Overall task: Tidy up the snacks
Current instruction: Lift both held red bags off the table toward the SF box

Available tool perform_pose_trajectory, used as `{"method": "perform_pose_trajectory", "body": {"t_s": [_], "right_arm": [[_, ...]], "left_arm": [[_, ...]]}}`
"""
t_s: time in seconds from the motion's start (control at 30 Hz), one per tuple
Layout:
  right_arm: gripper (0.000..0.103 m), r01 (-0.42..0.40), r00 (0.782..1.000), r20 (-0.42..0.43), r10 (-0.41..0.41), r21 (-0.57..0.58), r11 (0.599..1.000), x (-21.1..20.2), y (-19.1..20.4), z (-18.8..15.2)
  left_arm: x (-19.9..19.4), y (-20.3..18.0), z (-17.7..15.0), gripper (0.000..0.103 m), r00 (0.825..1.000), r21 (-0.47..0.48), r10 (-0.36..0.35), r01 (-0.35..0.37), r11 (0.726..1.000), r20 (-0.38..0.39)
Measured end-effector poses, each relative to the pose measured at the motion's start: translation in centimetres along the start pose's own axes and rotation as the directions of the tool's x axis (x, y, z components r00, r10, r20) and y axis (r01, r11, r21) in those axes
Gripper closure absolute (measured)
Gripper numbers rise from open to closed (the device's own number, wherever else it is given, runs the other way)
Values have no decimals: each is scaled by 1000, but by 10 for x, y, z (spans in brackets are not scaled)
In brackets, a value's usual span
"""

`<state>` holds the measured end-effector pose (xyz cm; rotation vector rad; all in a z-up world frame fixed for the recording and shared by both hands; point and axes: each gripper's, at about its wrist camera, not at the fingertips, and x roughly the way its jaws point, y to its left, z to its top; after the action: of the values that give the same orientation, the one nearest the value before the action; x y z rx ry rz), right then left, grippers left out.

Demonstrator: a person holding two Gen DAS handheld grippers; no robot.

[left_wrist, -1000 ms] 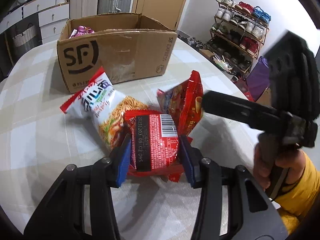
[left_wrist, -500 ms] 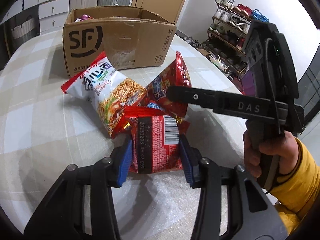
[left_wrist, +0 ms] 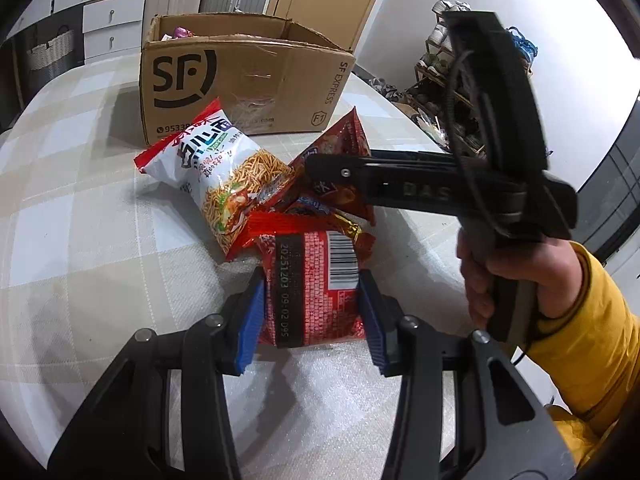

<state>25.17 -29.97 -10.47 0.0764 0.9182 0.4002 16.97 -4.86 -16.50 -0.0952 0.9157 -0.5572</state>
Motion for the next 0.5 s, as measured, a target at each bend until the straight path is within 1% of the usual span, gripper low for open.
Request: {"method": "perform_pose_trajectory", "body": {"t_s": [0.1, 0.13, 0.3, 0.4, 0.5], "right_arm": [[42, 2, 1000, 2, -2, -17, 1000, 5, 0, 2], [48, 2, 1000, -1, -2, -21, 1000, 7, 0, 2], [55, -39, 999, 15, 39, 1, 999, 4, -8, -2], [56, -78, 997, 29, 77, 40, 996, -3, -13, -4], [56, -112, 993, 48, 108, 85, 990, -15, -19, -6]], "left_arm": [[-3, 0, 1, 62, 1000, -2, 6, -6, 1000, 5], [-5, -1, 0, 62, 1000, -2, 7, -7, 1000, 6], [-16, -2, -1, 62, 999, -11, 23, -22, 1000, 23], [-23, -1, 0, 62, 998, -24, 53, -52, 998, 32], [-35, 3, 0, 62, 997, -45, 65, -63, 997, 45]]}}
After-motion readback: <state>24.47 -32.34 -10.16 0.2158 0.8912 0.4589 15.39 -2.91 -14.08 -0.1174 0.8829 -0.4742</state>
